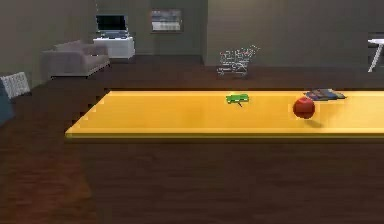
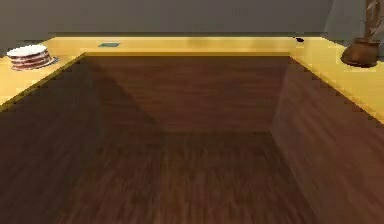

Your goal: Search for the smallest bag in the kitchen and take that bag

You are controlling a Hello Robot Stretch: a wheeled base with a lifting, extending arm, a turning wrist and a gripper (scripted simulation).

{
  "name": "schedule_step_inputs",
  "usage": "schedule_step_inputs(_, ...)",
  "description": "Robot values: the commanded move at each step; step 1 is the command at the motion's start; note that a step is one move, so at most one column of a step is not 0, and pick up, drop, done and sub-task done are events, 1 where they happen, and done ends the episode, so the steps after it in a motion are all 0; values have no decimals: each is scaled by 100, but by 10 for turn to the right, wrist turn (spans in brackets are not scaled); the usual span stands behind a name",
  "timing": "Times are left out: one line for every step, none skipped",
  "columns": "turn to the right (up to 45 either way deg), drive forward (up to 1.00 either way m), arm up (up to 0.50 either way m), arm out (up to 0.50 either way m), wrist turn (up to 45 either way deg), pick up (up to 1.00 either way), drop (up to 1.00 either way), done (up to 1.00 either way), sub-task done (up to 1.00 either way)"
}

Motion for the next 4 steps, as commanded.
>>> schedule_step_inputs(-450, 0, 0, 0, 0, 0, 0, 0, 0)
schedule_step_inputs(-30, 0, 0, 0, 0, 0, 0, 0, 0)
schedule_step_inputs(-180, 0, 0, 0, 0, 0, 0, 0, 0)
schedule_step_inputs(0, 80, 0, 0, 0, 0, 0, 0, 0)
